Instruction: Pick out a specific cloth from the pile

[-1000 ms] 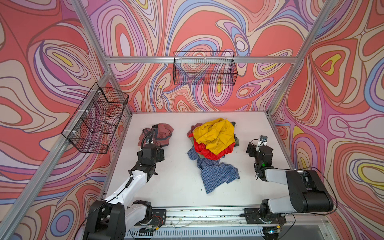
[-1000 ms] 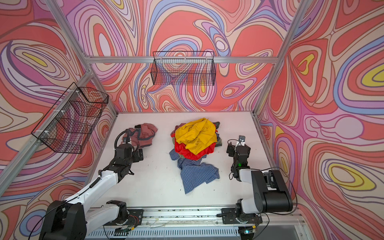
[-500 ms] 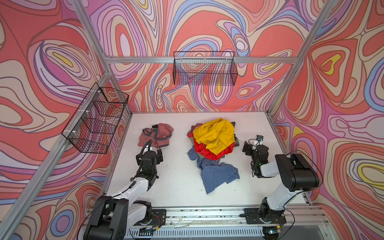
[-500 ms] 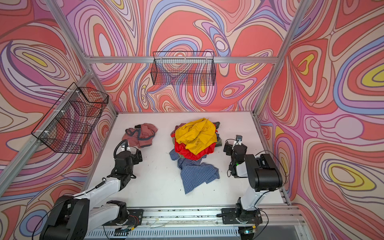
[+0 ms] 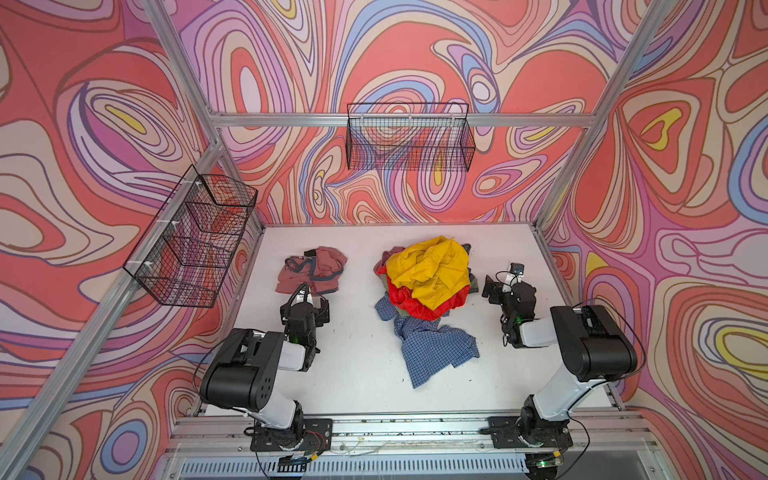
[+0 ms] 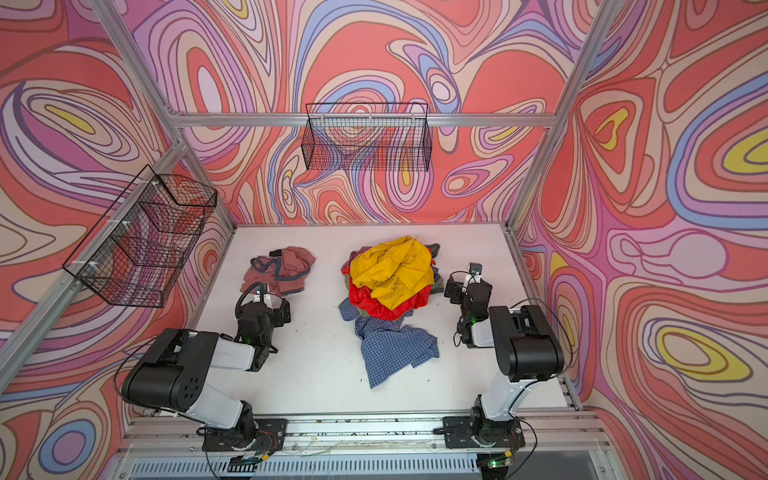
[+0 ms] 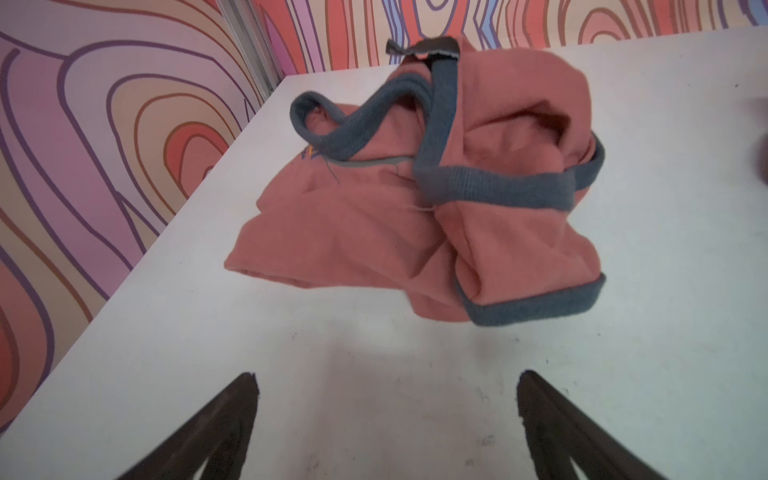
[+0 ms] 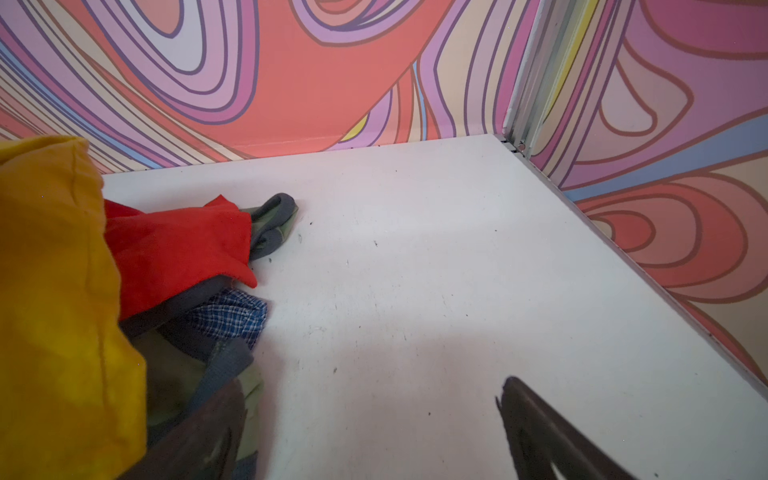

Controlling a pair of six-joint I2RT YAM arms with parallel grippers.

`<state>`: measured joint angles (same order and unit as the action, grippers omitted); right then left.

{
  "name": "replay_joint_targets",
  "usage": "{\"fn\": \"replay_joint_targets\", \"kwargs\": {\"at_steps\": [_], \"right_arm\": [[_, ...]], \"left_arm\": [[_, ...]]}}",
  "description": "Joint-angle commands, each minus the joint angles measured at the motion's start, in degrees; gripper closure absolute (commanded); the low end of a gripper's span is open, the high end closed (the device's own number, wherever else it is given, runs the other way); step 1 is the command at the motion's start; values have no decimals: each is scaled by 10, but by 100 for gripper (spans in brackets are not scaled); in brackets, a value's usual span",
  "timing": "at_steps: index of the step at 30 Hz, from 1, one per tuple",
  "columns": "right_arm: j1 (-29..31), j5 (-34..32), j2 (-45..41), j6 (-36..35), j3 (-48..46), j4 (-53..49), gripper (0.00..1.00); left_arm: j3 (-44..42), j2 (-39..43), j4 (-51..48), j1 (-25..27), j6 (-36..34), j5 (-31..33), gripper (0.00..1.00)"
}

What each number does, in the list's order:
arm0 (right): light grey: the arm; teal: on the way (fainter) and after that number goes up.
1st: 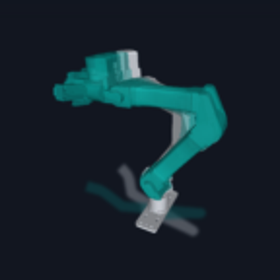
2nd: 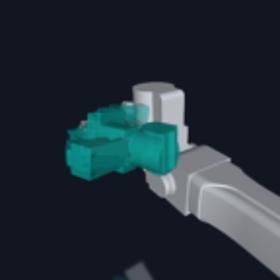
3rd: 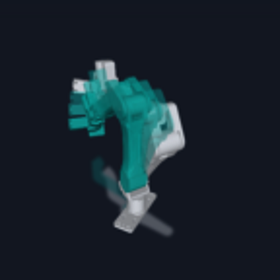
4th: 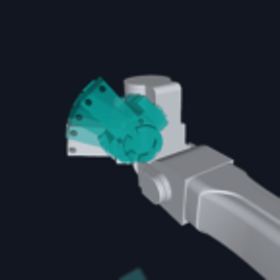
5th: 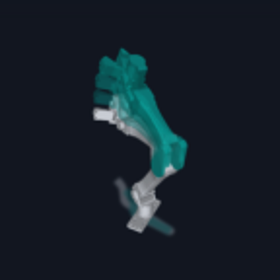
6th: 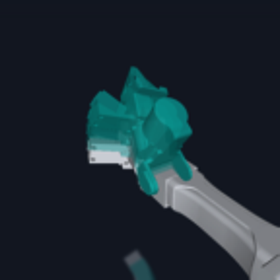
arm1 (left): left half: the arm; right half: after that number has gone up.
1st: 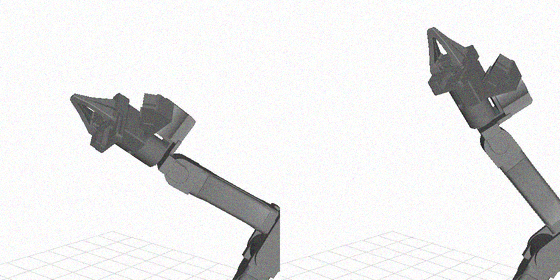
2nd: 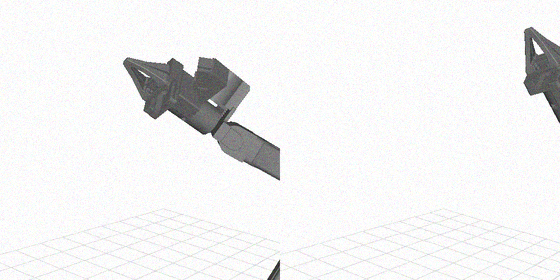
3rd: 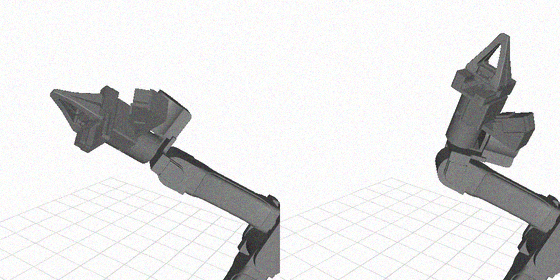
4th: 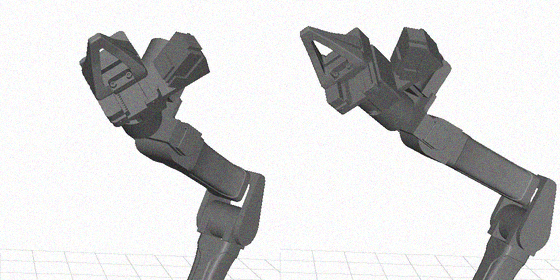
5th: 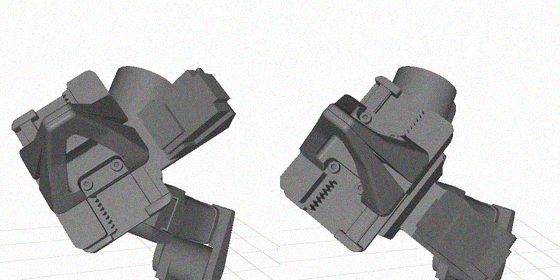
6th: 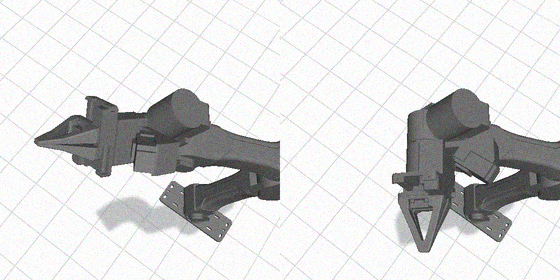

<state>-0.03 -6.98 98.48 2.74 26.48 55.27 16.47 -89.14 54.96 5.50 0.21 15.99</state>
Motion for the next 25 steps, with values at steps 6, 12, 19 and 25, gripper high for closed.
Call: {"fn": "replay_joint_targets", "kwargs": {"at_steps": [6,12,19,25], "right_arm": [[1,3,0,-4,3,-4,2],[1,2,1,-4,4,-5,2],[1,3,0,-4,4,-4,2],[1,3,0,-4,4,-4,2]], "left_arm": [[47,11,-38,-14,10,-18,0],[38,1,-3,-14,2,-19,0],[39,4,-10,-13,-10,-54,0],[43,2,-16,-16,3,-36,0]]}}
